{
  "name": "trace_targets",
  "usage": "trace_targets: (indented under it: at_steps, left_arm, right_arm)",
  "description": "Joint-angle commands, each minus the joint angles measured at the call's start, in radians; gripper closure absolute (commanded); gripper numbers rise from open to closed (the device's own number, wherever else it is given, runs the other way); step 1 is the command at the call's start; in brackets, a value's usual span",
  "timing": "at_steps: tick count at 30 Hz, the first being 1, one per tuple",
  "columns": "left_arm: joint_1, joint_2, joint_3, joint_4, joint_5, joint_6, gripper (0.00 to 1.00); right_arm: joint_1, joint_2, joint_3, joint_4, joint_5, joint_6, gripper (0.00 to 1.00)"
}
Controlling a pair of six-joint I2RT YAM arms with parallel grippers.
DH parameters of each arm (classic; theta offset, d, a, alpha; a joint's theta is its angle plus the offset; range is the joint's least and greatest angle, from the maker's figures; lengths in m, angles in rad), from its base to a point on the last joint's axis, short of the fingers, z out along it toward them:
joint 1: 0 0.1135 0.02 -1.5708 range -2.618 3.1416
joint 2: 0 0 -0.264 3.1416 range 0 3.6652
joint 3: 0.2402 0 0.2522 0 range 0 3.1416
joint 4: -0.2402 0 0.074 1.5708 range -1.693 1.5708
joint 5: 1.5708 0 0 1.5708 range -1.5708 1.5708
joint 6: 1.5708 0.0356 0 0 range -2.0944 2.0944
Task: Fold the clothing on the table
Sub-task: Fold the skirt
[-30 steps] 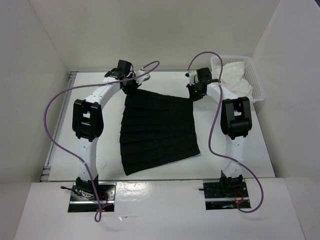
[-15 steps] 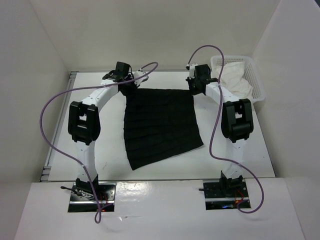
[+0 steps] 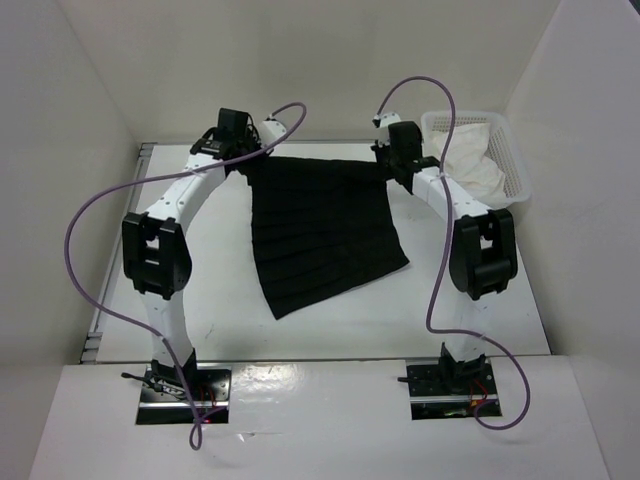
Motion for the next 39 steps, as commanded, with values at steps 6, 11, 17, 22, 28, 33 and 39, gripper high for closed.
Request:
trace_targets:
  at_steps: [6,11,17,22,28,33,39]
  left_arm:
    - [0.0,-0.285,-0.128,-0.041,0.008,-0.037,1.0]
    - [-0.07,-0.448,-0.213,-0.13,0.048,-0.046,1.0]
    - [-0.178,-0.6,-0.396,-0.22,0.057,-0.037,1.0]
    - [-0.256,-0.689,-0.54,-0.254,0.078,-0.037,1.0]
    - [-0.288,-0.747,-0.669,-0.263,0.118,-0.001,1.0]
    - [-0.288,-0.757,-0.711,-0.274,0.16,0.019,1.0]
    - [-0.288,-0.746,-0.729,-0.303,0.192,0.038,0.97]
  right_arm:
    - [0.023,-0.236,-0.116,0.004,0.013,-0.116,1.0]
    - [0.023,-0.317,-0.196,-0.025,0.025,-0.207,1.0]
    - [0.023,-0.363,-0.23,-0.106,-0.022,-0.301,1.0]
    - [0.023,-0.363,-0.263,-0.134,-0.032,-0.352,1.0]
    - [0.023,-0.381,-0.296,-0.183,-0.032,-0.406,1.0]
    - [0.023,-0.394,-0.315,-0.25,-0.072,-0.477,1.0]
    - [0.032,-0.424,-0.365,-0.319,-0.091,-0.545,1.0]
